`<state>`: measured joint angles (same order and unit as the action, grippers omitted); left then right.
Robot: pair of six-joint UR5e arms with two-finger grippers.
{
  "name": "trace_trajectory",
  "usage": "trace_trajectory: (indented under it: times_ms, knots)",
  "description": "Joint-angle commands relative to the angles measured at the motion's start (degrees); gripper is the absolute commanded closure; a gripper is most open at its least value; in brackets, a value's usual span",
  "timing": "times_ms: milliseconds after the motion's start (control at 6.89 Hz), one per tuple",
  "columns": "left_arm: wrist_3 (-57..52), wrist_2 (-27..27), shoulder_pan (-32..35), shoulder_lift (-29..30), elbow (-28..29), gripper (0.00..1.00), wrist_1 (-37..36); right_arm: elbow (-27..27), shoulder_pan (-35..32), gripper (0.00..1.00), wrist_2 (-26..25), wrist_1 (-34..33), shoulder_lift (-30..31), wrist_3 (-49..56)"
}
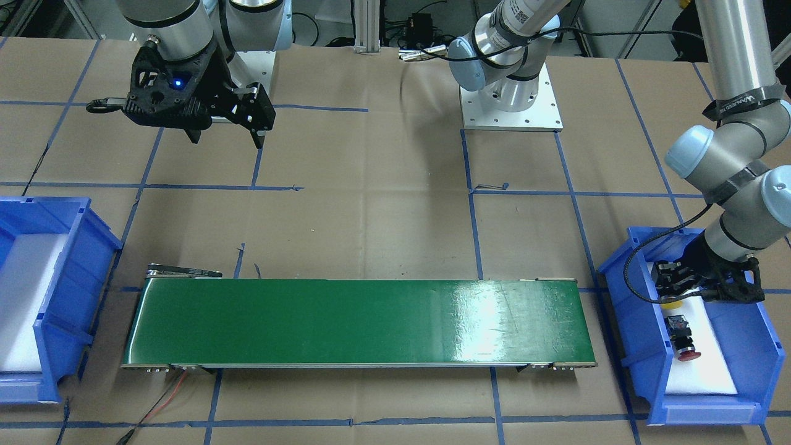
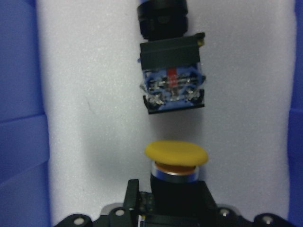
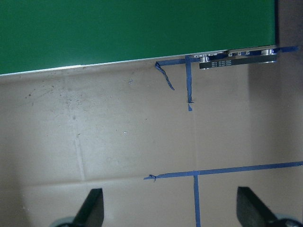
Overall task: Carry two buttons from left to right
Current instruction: 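Lower the left gripper into the bin and grasp the yellow-capped button, then lift the yellow button and carry it over the green conveyor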
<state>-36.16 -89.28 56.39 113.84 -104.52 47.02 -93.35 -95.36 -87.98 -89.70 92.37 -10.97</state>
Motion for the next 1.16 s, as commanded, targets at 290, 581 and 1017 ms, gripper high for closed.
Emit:
trace_trajectory:
  times_ms: [290, 581, 1017]
  knots:
    - [0.3, -0.19, 0.03, -8.34, 6.85, 0.85, 13.56, -0.16, 0.0, 0.0, 0.0, 0.05, 0.0, 0.16]
    - [1.26, -0.19, 0.03, -10.22, 9.77, 0.85, 20.12, -0.16, 0.0, 0.0, -0.09, 0.05, 0.0, 0.25]
    - [10.17, -0.19, 6.41, -10.31, 9.86, 0.85, 20.39, -0.16, 0.0, 0.0, -0.09, 0.05, 0.0, 0.25]
